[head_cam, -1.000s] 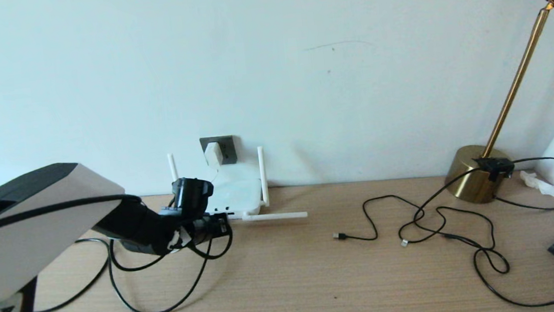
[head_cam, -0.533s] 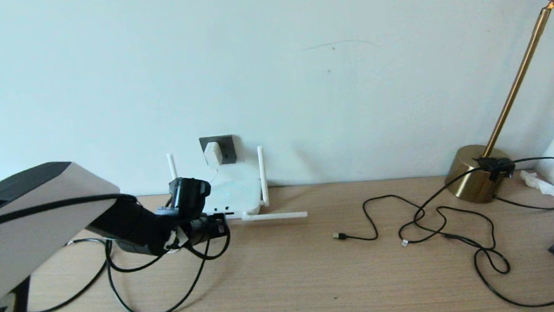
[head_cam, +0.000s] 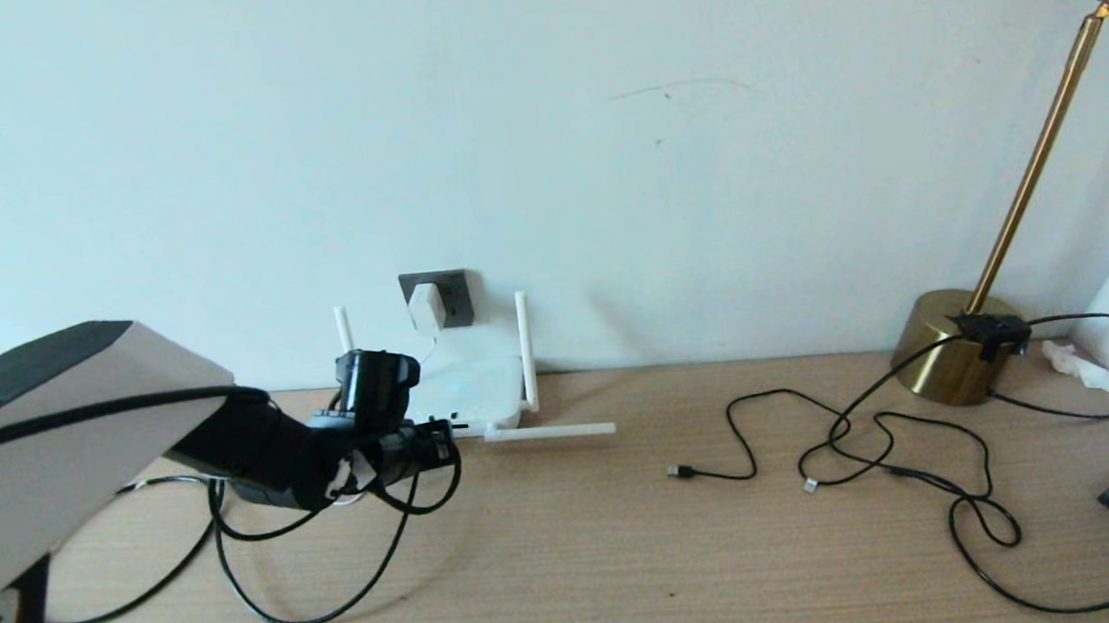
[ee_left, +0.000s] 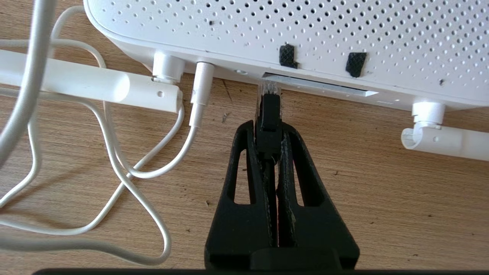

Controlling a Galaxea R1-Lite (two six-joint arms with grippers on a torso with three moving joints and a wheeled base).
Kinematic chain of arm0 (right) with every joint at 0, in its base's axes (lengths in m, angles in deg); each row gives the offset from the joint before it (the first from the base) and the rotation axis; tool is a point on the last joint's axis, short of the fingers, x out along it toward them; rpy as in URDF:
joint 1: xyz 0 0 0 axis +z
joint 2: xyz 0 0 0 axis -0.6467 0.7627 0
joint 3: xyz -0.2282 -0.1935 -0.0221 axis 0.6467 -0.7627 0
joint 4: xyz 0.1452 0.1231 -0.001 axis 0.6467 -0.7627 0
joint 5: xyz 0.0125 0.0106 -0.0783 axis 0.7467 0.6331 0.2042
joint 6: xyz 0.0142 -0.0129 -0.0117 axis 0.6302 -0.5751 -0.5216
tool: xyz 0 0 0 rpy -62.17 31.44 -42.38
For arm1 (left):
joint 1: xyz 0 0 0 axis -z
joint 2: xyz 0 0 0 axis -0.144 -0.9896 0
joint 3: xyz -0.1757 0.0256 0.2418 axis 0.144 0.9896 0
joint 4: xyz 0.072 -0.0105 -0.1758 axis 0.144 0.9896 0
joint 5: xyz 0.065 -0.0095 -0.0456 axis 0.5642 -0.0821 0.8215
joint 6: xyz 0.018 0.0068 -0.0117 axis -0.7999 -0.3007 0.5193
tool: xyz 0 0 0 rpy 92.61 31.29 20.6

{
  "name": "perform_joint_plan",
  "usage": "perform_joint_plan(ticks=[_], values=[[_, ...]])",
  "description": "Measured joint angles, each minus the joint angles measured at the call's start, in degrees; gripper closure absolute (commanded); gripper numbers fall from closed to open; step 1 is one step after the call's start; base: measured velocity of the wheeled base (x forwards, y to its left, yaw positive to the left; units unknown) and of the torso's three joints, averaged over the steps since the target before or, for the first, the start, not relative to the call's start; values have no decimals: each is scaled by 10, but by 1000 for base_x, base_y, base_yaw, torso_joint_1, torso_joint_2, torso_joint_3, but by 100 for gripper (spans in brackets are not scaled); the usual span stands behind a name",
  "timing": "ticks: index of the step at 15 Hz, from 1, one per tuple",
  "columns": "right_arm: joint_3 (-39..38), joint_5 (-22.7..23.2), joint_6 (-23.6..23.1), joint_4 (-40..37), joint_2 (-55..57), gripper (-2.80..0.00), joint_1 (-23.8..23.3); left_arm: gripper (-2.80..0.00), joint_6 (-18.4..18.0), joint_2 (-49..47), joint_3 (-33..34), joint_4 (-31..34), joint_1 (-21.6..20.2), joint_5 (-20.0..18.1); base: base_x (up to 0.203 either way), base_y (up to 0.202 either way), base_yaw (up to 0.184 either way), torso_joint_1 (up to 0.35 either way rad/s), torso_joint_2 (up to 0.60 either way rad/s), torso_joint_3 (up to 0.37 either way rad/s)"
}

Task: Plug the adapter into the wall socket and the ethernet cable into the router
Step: Plug cable into router interface

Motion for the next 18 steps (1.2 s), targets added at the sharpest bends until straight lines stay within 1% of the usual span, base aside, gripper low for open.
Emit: perform_joint_plan(ticks=[5,8,18], values=[[-2,-2,1,5,-1,-280,0,0,0,14,15,0,2,0,0,0,0,0,0,0],[-2,-5,19,7,-1,-280,0,0,0,21,20,0,7,3,0,0,0,0,0,0],[-3,-6,24,8,-1,-280,0,0,0,12,3,-1,6,7,0,0,0,0,0,0]])
